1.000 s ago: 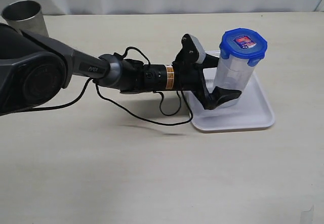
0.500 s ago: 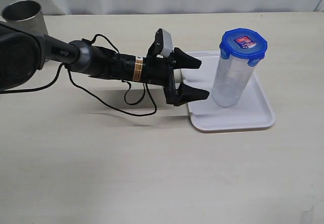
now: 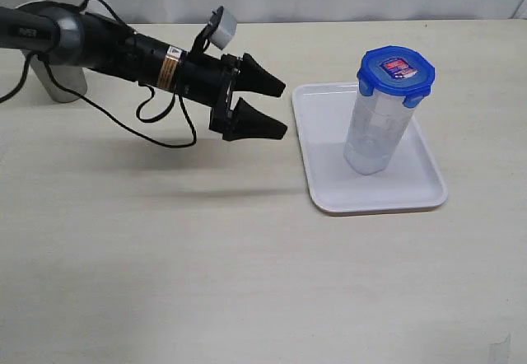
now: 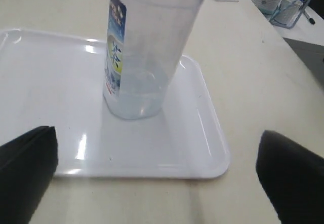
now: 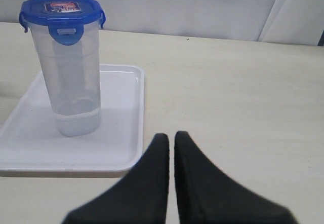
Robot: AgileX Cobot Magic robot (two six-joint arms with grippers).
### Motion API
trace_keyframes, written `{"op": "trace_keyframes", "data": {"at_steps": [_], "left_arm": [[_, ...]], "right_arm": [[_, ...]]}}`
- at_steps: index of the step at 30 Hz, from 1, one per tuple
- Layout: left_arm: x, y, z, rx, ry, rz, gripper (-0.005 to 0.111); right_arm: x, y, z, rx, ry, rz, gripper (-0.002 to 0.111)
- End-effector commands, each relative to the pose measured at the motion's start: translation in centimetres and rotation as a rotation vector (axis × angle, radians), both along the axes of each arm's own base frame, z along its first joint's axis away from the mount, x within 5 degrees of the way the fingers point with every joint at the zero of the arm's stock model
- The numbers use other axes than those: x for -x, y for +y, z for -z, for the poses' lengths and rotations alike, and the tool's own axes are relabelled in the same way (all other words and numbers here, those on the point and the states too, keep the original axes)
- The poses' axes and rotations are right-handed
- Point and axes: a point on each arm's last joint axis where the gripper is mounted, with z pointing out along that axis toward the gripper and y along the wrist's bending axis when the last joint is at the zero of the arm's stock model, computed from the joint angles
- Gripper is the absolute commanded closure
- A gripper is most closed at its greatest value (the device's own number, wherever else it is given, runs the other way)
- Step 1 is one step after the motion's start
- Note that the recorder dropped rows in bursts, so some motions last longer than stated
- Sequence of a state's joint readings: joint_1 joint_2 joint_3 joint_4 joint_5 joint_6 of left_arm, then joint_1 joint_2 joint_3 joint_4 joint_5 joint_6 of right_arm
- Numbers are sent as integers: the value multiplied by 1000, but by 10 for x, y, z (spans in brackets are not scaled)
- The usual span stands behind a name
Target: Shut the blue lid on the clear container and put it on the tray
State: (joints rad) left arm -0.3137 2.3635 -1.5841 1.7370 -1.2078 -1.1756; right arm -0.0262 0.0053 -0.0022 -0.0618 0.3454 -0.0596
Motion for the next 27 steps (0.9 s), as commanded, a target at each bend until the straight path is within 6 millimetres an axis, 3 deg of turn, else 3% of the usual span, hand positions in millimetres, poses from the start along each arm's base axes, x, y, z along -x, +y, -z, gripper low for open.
{"op": "trace_keyframes", "data": {"at_steps": [1, 5, 9, 14, 19, 27], "left_arm": [[-3, 12, -43, 17, 25, -54, 4], [4, 22, -83, 40, -39, -74, 4], [30, 40, -125, 57, -146, -79, 4], [57, 87, -156, 17, -227, -241, 4], [79, 137, -166, 8, -224, -371, 4], [113, 184, -164, 13, -237, -458, 4]], "right_arm": [[0, 0, 0, 9, -6, 5, 104], [0, 0, 0, 9, -6, 5, 104], [0, 0, 0, 9, -6, 5, 104], [0, 0, 0, 9, -6, 5, 104], [0, 0, 0, 9, -6, 5, 104], [0, 0, 0, 9, -6, 5, 104]]}}
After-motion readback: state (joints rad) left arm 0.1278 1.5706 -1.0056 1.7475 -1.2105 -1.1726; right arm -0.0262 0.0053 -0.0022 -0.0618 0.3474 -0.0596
